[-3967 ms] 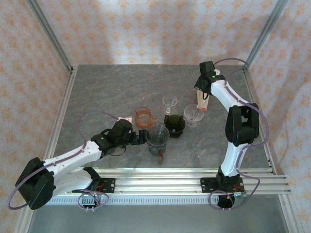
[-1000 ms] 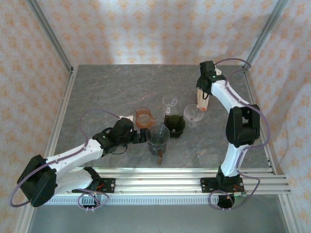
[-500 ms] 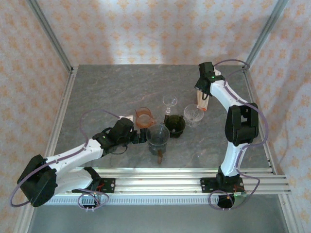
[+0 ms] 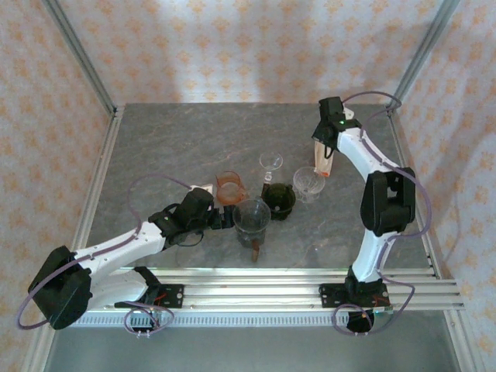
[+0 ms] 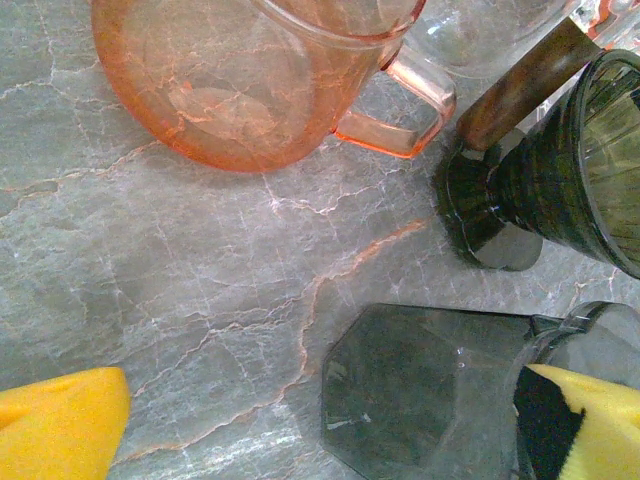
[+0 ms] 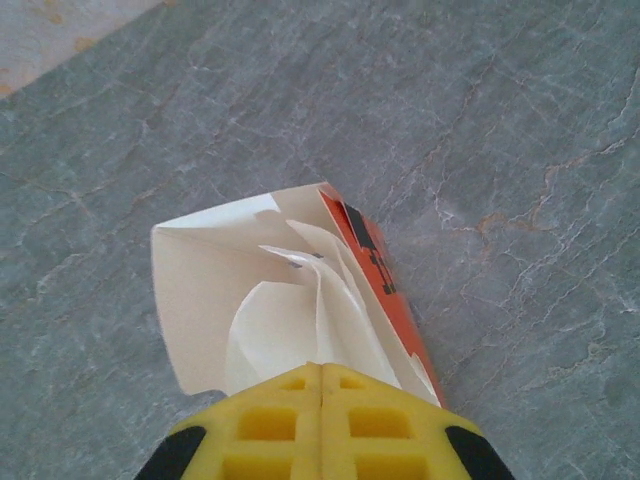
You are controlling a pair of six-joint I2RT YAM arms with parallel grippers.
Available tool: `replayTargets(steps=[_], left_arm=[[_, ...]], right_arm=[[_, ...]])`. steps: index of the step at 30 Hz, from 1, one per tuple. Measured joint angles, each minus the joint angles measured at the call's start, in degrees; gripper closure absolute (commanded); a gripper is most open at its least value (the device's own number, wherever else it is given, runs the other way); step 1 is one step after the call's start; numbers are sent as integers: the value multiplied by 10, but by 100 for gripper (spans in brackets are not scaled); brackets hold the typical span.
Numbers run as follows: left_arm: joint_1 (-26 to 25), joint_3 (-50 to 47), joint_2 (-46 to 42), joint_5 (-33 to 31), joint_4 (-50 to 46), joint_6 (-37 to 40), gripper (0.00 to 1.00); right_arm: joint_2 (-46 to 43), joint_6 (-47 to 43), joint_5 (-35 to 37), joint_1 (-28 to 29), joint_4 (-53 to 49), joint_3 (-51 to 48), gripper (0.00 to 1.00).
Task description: Place the coffee filter in the dripper
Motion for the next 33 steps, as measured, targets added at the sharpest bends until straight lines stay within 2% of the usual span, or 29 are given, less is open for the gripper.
replayTargets(steps=[10,21,27,33], left_arm=[[0,28,6,0,-7,0,0],[0,36,-61,-10,-43,0,0],[0,34,-61,-24,-54,-11,0],[6,33,-83,-77,-115,-24,0]], right_arm=[[-108,-7,5,5,-7,-34,100],[-280,-17,-7,15,-25,-112,100],[-338,-40,-8,92,-48,-113,100],[-389,-46,-18,175,-75,-113,100]])
